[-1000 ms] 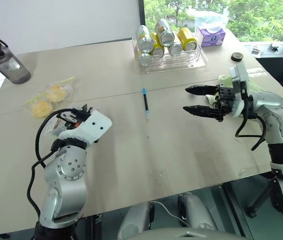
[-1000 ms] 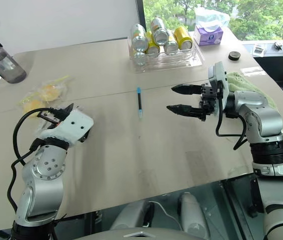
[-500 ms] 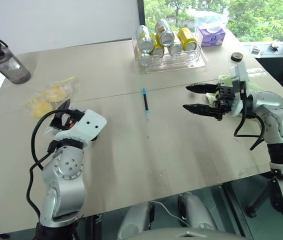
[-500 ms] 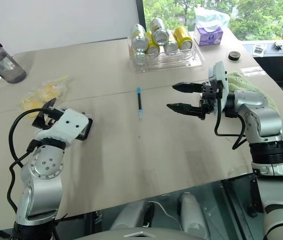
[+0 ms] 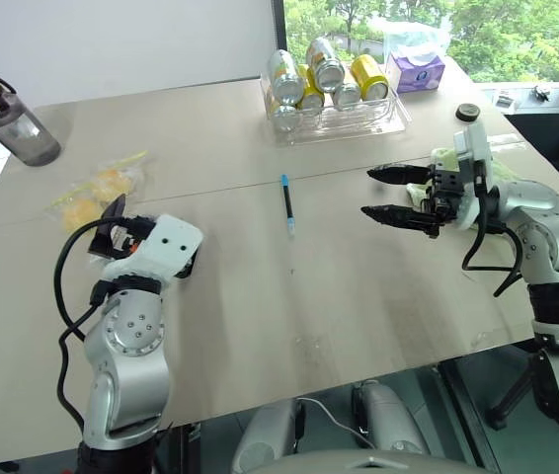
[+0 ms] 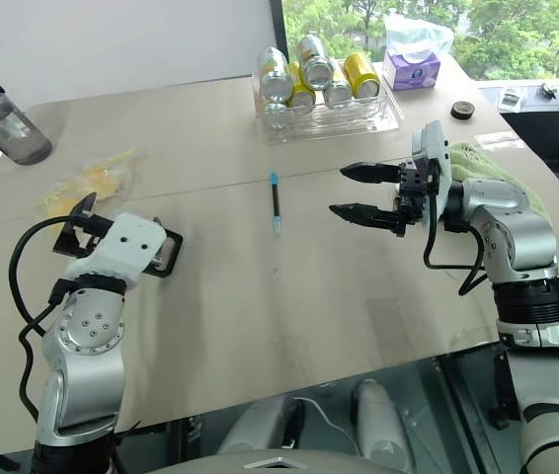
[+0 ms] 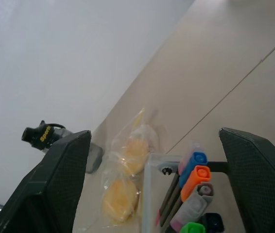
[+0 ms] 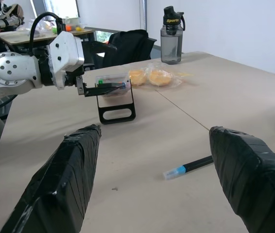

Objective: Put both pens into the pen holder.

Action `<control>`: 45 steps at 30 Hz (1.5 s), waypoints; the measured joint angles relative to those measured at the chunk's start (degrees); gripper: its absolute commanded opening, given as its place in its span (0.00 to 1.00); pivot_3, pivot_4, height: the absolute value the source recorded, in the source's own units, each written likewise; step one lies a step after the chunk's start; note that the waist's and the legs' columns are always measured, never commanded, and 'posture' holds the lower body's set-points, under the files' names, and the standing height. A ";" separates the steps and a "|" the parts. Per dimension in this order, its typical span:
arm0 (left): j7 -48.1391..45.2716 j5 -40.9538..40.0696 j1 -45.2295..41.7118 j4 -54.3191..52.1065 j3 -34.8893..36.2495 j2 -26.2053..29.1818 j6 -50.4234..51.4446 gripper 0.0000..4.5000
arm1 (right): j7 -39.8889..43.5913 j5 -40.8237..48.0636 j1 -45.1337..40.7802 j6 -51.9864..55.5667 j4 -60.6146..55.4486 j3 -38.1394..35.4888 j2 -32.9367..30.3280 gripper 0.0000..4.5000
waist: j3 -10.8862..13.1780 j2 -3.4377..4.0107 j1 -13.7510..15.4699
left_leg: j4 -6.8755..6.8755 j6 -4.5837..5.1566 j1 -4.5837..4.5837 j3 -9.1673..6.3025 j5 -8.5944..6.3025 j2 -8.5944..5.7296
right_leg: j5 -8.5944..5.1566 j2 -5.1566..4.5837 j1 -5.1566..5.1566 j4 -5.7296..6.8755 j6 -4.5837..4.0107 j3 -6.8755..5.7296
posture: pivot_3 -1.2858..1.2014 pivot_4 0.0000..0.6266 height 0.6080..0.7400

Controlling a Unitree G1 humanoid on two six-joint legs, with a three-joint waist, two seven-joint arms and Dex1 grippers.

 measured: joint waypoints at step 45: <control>-29.19 -80.10 7.01 -14.05 38.96 21.17 41.02 1.00 | -53.72 -32.70 -14.63 3.97 34.93 15.01 39.76 0.46 | -0.09 -0.07 -2.20 | -0.11 -0.15 0.22 -0.06 0.07 -0.02 | -0.02 0.15 -0.01 0.16 -0.03 0.07 | 0.52 0.24 0.99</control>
